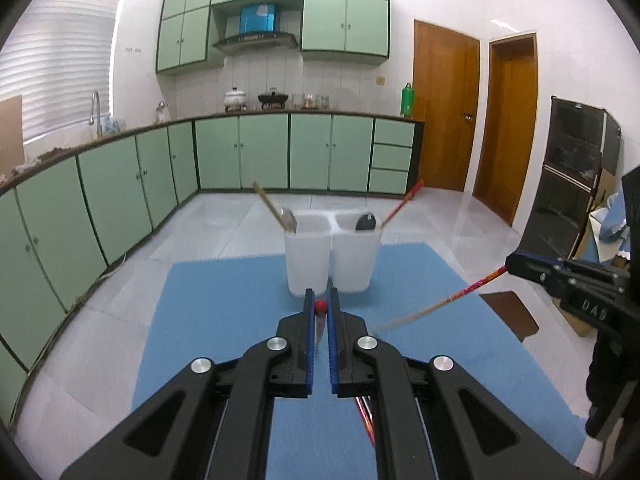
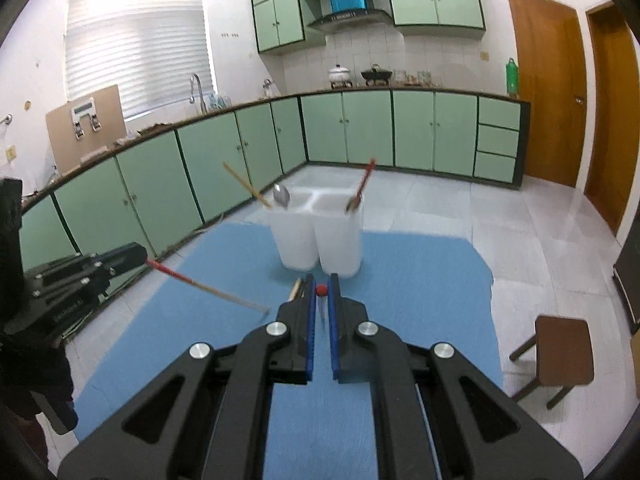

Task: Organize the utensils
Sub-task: 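Lift both chopsticks, carry them over the white holder and lower them in, then open both tools to release the chopsticks into the holder, then move both open tools back to the remaining chopsticks, then grasp a plain wooden chopstick with the right tool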

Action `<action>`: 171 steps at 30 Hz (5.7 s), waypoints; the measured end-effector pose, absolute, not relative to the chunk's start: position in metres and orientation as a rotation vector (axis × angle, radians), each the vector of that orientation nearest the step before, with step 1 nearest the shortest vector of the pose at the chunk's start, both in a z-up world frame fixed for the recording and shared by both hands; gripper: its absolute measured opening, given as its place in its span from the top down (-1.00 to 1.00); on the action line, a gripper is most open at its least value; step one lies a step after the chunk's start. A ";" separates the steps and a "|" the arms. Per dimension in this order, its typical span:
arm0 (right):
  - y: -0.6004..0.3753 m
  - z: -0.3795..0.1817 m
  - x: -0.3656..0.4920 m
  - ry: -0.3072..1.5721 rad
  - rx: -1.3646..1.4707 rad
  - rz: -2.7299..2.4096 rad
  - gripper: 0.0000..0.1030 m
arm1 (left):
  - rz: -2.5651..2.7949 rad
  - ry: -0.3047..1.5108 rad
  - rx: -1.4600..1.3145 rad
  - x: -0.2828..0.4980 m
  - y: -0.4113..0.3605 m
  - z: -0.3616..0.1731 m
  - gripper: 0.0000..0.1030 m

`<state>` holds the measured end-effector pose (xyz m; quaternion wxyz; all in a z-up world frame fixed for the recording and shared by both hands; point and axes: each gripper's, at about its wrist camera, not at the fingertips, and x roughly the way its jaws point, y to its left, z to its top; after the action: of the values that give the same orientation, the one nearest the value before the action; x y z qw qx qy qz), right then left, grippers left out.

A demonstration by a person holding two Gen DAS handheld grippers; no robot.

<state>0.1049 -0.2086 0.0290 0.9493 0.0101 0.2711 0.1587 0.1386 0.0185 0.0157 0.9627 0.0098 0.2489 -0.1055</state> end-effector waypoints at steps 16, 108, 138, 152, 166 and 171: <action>-0.205 0.097 0.145 0.495 0.027 0.398 0.91 | -0.252 0.422 0.009 0.160 0.017 0.053 0.89; -0.146 -0.133 0.087 0.863 -0.080 0.255 -0.74 | -0.078 0.795 -0.001 0.143 0.042 -0.129 -0.34; -0.160 -0.140 0.099 0.904 -0.039 0.230 -0.23 | -0.073 0.827 -0.020 0.143 0.047 -0.141 -0.34; -0.146 -0.141 0.099 0.901 -0.071 0.277 0.88 | -0.104 0.844 -0.012 0.143 0.033 -0.143 -0.34; -0.184 -0.142 0.100 0.904 -0.004 0.206 0.88 | -0.241 0.890 0.025 0.135 -0.009 -0.146 -0.34; -0.184 -0.143 0.099 0.904 0.000 0.209 0.88 | -0.240 0.900 0.056 0.135 -0.016 -0.150 -0.37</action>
<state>0.0994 -0.1841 -0.1427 0.8943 0.0001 0.4360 0.1007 0.1348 -0.0164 -0.1503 0.8932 0.0269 0.4337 -0.1157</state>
